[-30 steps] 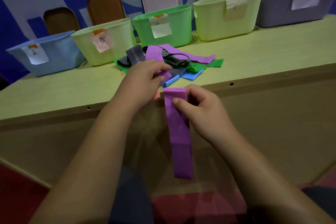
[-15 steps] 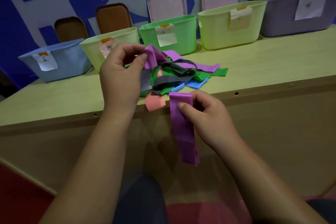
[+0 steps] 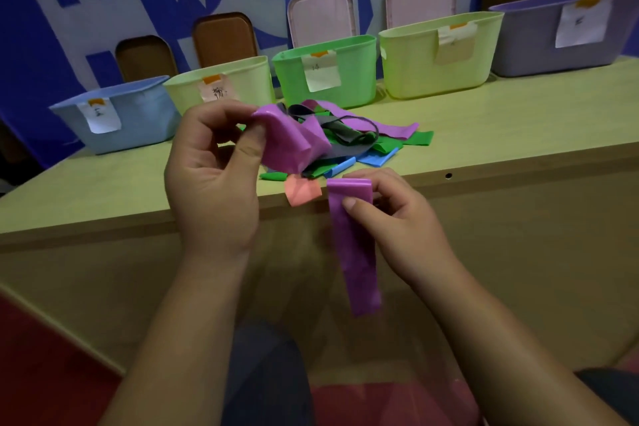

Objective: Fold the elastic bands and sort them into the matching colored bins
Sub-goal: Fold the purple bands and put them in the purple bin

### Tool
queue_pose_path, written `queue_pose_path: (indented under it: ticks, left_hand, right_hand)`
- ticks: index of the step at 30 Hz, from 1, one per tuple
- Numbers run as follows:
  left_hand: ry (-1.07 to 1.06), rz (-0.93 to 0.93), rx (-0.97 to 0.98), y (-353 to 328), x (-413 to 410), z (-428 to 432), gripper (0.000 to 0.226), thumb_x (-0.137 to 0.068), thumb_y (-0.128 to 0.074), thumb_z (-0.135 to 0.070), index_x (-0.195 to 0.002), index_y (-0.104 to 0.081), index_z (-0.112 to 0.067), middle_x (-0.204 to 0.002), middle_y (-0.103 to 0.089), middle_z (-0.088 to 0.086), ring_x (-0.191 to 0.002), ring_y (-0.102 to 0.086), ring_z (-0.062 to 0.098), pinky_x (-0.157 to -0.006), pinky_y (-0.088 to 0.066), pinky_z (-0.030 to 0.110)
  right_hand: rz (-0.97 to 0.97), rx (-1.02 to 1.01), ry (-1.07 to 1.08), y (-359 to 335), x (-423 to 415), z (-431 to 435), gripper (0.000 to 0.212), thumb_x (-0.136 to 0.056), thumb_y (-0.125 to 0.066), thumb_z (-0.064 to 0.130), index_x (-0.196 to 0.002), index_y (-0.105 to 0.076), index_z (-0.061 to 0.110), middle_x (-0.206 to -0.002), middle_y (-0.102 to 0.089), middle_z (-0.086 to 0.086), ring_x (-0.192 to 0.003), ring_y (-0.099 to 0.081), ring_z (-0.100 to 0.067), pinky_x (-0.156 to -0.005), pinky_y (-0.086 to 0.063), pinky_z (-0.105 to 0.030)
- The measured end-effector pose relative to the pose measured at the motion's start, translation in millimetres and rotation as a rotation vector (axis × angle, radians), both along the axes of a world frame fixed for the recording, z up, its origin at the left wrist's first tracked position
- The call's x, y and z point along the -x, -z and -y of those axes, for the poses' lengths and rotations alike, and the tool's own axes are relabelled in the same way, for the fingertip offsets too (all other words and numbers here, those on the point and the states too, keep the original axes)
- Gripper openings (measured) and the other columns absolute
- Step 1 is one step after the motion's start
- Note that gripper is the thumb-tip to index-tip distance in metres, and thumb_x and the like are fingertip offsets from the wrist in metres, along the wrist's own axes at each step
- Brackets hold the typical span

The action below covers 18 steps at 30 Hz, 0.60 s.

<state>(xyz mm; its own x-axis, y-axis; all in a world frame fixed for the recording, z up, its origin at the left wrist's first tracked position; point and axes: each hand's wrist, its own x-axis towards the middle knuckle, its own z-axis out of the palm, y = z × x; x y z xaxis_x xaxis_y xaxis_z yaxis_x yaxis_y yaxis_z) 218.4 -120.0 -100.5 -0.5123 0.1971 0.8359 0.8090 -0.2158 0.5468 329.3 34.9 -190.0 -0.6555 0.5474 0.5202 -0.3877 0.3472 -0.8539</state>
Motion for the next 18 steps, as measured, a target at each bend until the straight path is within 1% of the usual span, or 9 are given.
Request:
queue_pose_path:
  ticks: [2, 4, 6, 7, 9, 12, 15, 18]
  left_hand:
    - [0.072, -0.042, 0.000, 0.1, -6.4, 7.5, 0.020, -0.101, -0.068, -0.009, -0.113, -0.062, -0.023, -0.111, -0.065, 0.000, -0.103, -0.063, 0.012, -0.085, -0.054, 0.024]
    - [0.178, -0.038, 0.008, 4.6, -11.2, 13.4, 0.021, -0.100, -0.068, -0.004, -0.112, -0.063, -0.021, -0.108, -0.066, 0.002, -0.099, -0.063, 0.015, -0.084, -0.053, 0.029]
    - [0.297, 0.015, 0.042, 16.0, -15.4, 17.6, 0.019, -0.097, -0.068, -0.005, -0.109, -0.065, -0.019, -0.104, -0.067, 0.003, -0.094, -0.063, 0.020, -0.082, -0.053, 0.035]
    - [0.349, 0.050, 0.067, 24.5, -17.8, 18.9, 0.018, -0.096, -0.069, -0.005, -0.108, -0.066, -0.018, -0.101, -0.067, 0.003, -0.089, -0.063, 0.020, -0.078, -0.053, 0.034]
    - [0.411, 0.128, 0.128, 46.5, -21.4, 20.3, 0.018, -0.094, -0.070, 0.000, -0.103, -0.066, -0.015, -0.095, -0.067, 0.002, -0.082, -0.061, 0.015, -0.073, -0.051, 0.028]
    - [0.453, 0.265, 0.250, 89.7, -23.5, 21.5, 0.015, -0.091, -0.071, -0.001, -0.098, -0.067, -0.014, -0.089, -0.066, 0.000, -0.080, -0.059, 0.010, -0.075, -0.048, 0.020]
    - [0.512, 0.381, 0.370, 130.5, -23.5, 26.2, 0.013, -0.091, -0.073, -0.005, -0.096, -0.069, -0.015, -0.089, -0.067, -0.001, -0.082, -0.059, 0.010, -0.076, -0.048, 0.020]
    - [0.590, 0.470, 0.492, 156.5, -27.4, 31.8, 0.013, -0.089, -0.074, -0.007, -0.095, -0.070, -0.017, -0.089, -0.067, -0.010, -0.084, -0.060, 0.005, -0.078, -0.048, 0.018]
  right_hand:
    - [-0.027, 0.061, -0.024, -2.9, -1.4, 4.8, 0.021, -0.090, -0.067, 0.013, -0.107, -0.077, 0.020, -0.115, -0.072, 0.000, -0.109, -0.068, -0.018, -0.090, -0.052, -0.033]
    - [-0.037, 0.112, -0.041, -3.7, -3.9, 9.0, 0.026, -0.087, -0.063, 0.011, -0.107, -0.077, 0.018, -0.114, -0.074, -0.001, -0.107, -0.069, -0.016, -0.088, -0.051, -0.027]
    - [-0.035, 0.139, -0.051, -0.9, -8.3, 12.5, 0.029, -0.085, -0.061, 0.009, -0.107, -0.078, 0.018, -0.112, -0.076, 0.001, -0.106, -0.069, -0.014, -0.087, -0.051, -0.023]
    - [-0.024, 0.137, -0.049, 2.2, -10.9, 13.1, 0.030, -0.084, -0.060, 0.008, -0.107, -0.078, 0.017, -0.112, -0.076, 0.002, -0.106, -0.070, -0.013, -0.087, -0.051, -0.022]
    - [0.026, 0.101, -0.026, 10.2, -16.1, 12.8, 0.031, -0.083, -0.059, 0.008, -0.107, -0.078, 0.017, -0.112, -0.076, 0.003, -0.107, -0.069, -0.012, -0.087, -0.051, -0.022]
    - [0.164, 0.005, 0.018, 26.9, -26.7, 7.1, 0.028, -0.086, -0.063, 0.011, -0.106, -0.078, 0.022, -0.113, -0.074, 0.007, -0.103, -0.069, -0.011, -0.088, -0.053, -0.028]
    - [0.334, -0.027, 0.010, 44.2, -38.7, -2.6, 0.021, -0.092, -0.070, 0.008, -0.103, -0.078, 0.024, -0.107, -0.075, 0.007, -0.096, -0.071, -0.015, -0.087, -0.055, -0.037]
    - [0.457, -0.040, -0.028, 55.2, -50.6, -9.1, 0.016, -0.097, -0.068, 0.011, -0.104, -0.076, 0.023, -0.096, -0.076, -0.003, -0.088, -0.072, -0.029, -0.082, -0.056, -0.046]
